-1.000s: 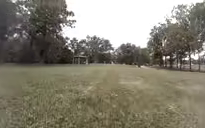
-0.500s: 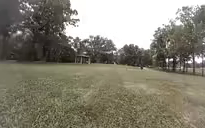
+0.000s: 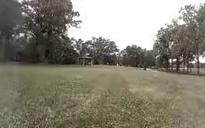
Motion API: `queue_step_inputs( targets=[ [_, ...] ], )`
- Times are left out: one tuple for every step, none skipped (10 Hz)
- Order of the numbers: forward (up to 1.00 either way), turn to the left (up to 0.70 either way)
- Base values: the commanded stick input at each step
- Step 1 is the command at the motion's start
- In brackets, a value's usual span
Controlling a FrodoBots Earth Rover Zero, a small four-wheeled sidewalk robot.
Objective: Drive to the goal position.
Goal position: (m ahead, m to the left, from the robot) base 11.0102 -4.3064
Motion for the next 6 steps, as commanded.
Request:
queue_step_inputs(
  targets=[
    [0.7,0.0],
    [0.7,0.0],
    [0.7,0.0],
    [0.7,0.0],
    [0.7,0.0],
    [0.7,0.0]
  ],
)
